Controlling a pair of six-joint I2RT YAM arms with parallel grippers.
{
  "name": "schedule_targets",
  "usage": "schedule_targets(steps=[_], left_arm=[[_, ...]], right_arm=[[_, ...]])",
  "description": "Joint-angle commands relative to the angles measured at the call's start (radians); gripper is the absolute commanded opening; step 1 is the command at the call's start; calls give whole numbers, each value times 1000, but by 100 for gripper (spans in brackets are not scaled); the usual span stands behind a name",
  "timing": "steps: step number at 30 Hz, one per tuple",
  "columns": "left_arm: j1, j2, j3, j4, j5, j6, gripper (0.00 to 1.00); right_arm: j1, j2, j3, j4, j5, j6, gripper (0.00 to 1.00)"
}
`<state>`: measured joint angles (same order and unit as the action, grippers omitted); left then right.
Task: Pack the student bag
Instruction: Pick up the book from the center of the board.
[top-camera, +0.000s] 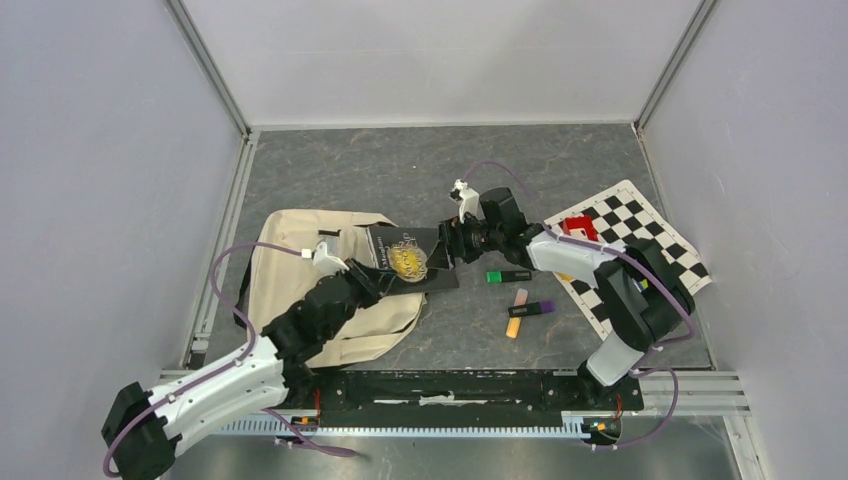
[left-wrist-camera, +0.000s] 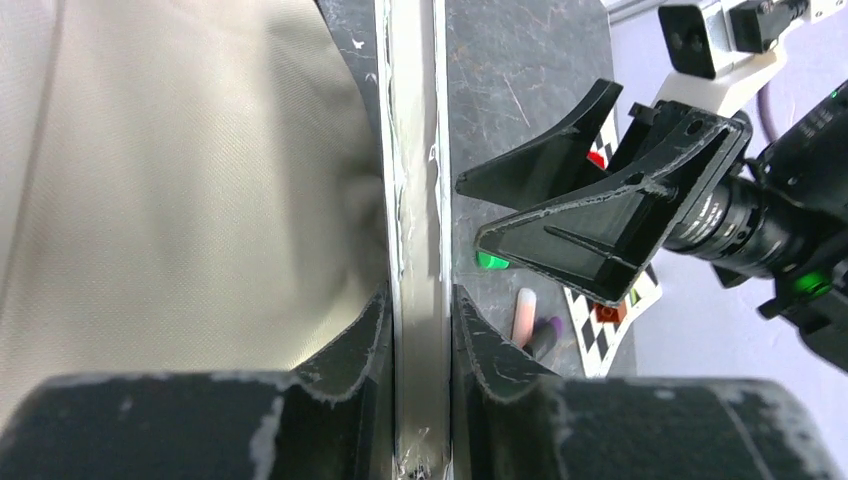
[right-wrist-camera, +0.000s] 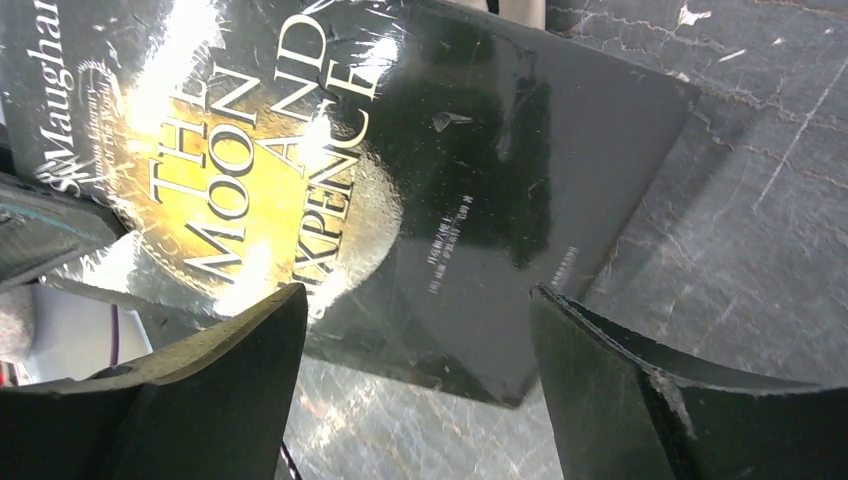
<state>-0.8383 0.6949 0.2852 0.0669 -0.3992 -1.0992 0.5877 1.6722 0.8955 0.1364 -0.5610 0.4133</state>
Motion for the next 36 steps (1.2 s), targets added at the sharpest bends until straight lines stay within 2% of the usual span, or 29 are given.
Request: schedule_targets(steps=[1, 6, 12, 14, 19, 25, 28, 30, 36], left_arm=[[-2, -91, 123, -57, 81, 238, 2], [-1, -95, 265, -234, 275, 460, 2], [-1, -117, 359, -316, 527, 629, 2], [-1, -122, 376, -329, 605, 662, 2], [-1, -126, 381, -330, 739, 691, 2], [-1, -152, 385, -316, 787, 714, 2], [-1, -162, 398, -312, 793, 717, 2], [-1, -162, 413, -314, 783, 712, 2], [-1, -161, 451, -332, 764, 731, 2]], right_arm=[[4, -129, 75, -157, 50, -135, 88], [4, -259, 104, -196, 10, -275, 95], [4, -307, 180, -309, -210, -440, 98], [4, -322, 175, -318, -258, -468, 98], [8, -332, 123, -277, -492, -481, 98], [33, -361, 99, -336, -565, -563, 98], [50, -357, 84, -358, -572, -570, 91], [60, -347, 74, -362, -566, -557, 76], [89, -333, 66, -444, -568, -601, 51]])
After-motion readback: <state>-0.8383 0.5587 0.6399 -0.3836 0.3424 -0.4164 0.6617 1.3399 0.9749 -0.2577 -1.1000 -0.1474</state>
